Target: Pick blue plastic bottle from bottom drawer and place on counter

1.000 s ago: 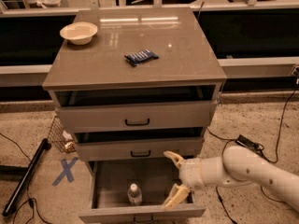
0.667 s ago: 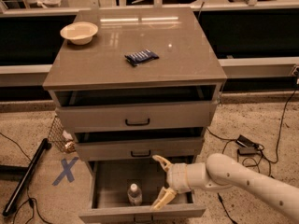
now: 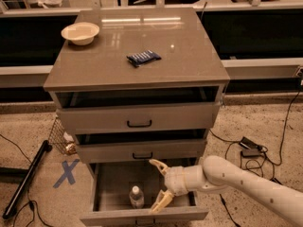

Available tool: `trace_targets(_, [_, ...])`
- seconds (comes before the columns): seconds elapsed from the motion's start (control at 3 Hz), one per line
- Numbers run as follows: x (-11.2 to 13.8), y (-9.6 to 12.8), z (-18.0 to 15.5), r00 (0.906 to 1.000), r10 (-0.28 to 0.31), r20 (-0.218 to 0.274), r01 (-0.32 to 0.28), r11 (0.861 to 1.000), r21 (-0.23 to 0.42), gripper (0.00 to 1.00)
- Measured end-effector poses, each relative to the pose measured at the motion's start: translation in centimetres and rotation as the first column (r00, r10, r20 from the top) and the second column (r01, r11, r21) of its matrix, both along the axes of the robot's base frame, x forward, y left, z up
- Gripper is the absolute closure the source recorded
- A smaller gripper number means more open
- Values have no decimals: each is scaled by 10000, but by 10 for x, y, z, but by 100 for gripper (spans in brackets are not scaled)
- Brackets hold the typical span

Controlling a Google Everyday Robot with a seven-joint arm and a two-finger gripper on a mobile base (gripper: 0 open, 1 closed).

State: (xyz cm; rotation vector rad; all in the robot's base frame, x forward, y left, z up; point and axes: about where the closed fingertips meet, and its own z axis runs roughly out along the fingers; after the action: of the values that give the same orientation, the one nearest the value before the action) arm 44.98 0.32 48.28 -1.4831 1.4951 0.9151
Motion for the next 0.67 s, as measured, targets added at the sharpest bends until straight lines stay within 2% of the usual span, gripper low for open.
trace_targets(0.33, [33, 21, -45, 9997, -77, 212, 59, 9965, 832, 0])
trace_targets(0.67, [48, 38, -105, 9987, -512, -80, 518, 9899, 1322, 0])
